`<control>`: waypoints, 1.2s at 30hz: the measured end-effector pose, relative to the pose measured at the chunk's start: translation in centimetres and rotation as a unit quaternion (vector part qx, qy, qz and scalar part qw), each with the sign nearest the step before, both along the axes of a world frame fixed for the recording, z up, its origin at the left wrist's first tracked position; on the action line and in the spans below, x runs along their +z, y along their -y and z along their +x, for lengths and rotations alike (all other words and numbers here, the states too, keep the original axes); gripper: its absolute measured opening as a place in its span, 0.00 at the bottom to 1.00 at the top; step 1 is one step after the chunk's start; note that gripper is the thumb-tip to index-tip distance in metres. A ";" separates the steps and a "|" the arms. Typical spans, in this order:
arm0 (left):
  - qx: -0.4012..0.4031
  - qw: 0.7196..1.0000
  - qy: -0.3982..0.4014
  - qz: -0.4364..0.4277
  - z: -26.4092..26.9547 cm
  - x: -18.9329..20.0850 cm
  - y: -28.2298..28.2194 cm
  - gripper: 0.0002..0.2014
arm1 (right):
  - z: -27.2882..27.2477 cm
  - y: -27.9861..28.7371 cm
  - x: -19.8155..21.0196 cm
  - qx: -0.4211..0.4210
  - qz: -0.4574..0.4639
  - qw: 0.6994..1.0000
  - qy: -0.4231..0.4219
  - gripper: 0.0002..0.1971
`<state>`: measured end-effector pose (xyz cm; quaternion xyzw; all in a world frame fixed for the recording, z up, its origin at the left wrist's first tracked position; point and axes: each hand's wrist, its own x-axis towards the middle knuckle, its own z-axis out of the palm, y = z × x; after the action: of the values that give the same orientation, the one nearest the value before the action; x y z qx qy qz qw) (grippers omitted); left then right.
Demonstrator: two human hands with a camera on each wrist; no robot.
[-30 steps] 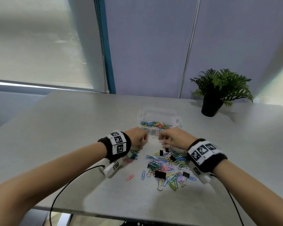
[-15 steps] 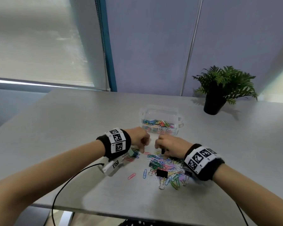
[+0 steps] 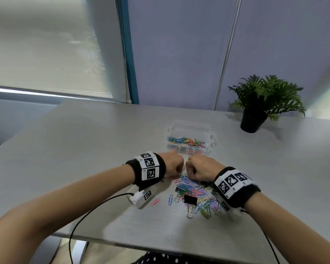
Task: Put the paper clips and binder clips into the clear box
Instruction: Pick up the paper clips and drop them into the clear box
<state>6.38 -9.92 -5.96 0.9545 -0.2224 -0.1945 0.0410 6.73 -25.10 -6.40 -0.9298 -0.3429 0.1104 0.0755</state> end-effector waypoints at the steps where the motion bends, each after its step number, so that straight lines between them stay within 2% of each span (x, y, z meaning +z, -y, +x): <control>1: -0.002 1.000 -0.007 -0.007 0.0 0.2 0.0 0.09 | 0.0 0.2 0.0 -0.003 0.007 1.000 -0.012 0.06; 4: -0.006 0.999 -0.020 -0.037 0.3 1.0 -0.3 0.12 | 0.3 0.8 0.4 -0.025 0.044 0.997 -0.052 0.09; 6: -0.001 0.998 -0.017 -0.058 0.4 1.4 -0.8 0.12 | 0.5 1.5 0.7 -0.060 0.102 0.991 -0.068 0.11; 12: 0.052 0.987 -0.050 -0.142 1.3 2.6 -2.6 0.09 | 0.9 3.2 1.7 -0.136 0.259 0.941 -0.168 0.05; 14: 0.067 0.982 -0.061 -0.165 1.8 2.9 -3.0 0.08 | 1.2 3.5 1.9 -0.150 0.292 0.924 -0.198 0.06; 18: 0.097 0.972 -0.030 -0.214 3.6 4.4 -3.1 0.06 | 2.8 3.7 3.0 -0.178 0.322 0.911 -0.188 0.05; 21: 0.120 0.953 0.032 -0.275 5.8 5.6 -2.7 0.07 | 5.0 3.2 4.3 -0.211 0.378 0.891 -0.133 0.05; 24: 0.152 0.940 0.080 -0.293 7.8 5.9 -1.6 0.09 | 7.5 2.1 4.2 -0.238 0.412 0.877 -0.074 0.10; 27: 0.174 0.943 0.089 -0.268 9.1 5.5 -1.0 0.12 | 9.2 1.1 3.3 -0.249 0.373 0.894 -0.023 0.14; 29: 0.170 0.956 0.067 -0.230 9.1 5.4 -1.1 0.16 | 9.4 0.7 2.9 -0.235 0.306 0.923 -0.004 0.08; 30: 0.163 0.961 0.051 -0.215 8.8 5.4 -1.3 0.18 | 9.2 0.7 2.8 -0.220 0.257 0.941 0.005 0.05; 32: 0.146 0.968 0.039 -0.200 7.9 5.6 -2.0 0.20 | 8.5 0.9 2.8 -0.186 0.179 0.966 0.028 0.07; 36: 0.083 0.981 0.049 -0.170 4.9 5.6 -4.3 0.16 | 4.5 0.9 3.8 -0.064 0.117 0.989 0.057 0.06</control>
<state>11.25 -5.60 -0.39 0.9569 -0.1745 -0.1027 0.2081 11.28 -26.05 -2.59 -0.9392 -0.2975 0.0113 0.1709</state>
